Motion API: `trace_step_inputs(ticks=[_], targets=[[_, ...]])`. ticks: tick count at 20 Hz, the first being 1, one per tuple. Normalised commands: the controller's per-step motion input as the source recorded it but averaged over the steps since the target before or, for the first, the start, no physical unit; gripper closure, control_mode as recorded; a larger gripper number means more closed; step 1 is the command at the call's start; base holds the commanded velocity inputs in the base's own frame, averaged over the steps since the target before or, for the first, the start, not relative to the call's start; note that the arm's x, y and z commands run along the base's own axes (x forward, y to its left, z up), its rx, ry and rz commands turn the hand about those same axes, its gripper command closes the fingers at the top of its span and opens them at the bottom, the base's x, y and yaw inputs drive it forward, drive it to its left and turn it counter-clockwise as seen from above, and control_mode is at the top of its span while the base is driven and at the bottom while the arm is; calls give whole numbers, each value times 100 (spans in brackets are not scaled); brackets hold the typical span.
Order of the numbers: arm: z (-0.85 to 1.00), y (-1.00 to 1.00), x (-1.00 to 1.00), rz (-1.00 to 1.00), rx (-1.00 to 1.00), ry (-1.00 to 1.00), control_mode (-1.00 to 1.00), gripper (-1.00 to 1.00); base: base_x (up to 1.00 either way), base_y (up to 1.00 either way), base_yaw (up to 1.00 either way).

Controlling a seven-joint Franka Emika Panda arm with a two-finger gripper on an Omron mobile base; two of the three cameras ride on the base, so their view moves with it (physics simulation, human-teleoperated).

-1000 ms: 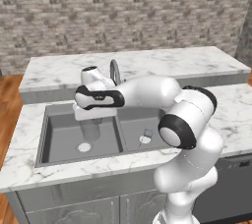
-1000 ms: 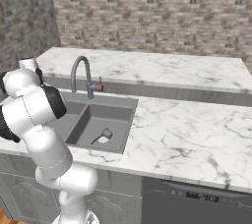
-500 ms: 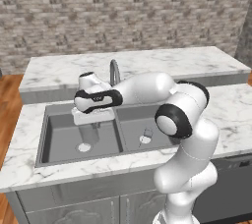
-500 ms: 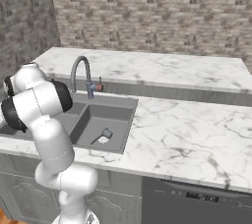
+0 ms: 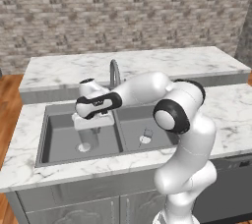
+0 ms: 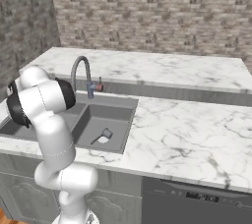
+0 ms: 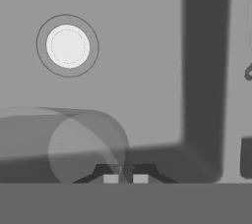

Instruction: Move any existing items from the left basin to the right basin for drying. Then move the glass cup from the counter to the left basin of the sink for washing.

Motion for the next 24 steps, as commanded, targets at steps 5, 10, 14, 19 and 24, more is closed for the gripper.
trace_step_inputs(ticks=[5, 10, 14, 19, 24], targets=[[-35, 0, 9, 0, 2, -1, -100, 100, 0, 0, 0], [-23, 1, 19, 0, 0, -3, -100, 100, 0, 0, 0], [-13, 1, 20, -2, 0, -3, -100, 100, 0, 0, 0], [-18, 5, 22, -3, 0, -1, -100, 100, 0, 0, 0], [-21, 7, 24, -3, 0, -1, -100, 100, 0, 0, 0]])
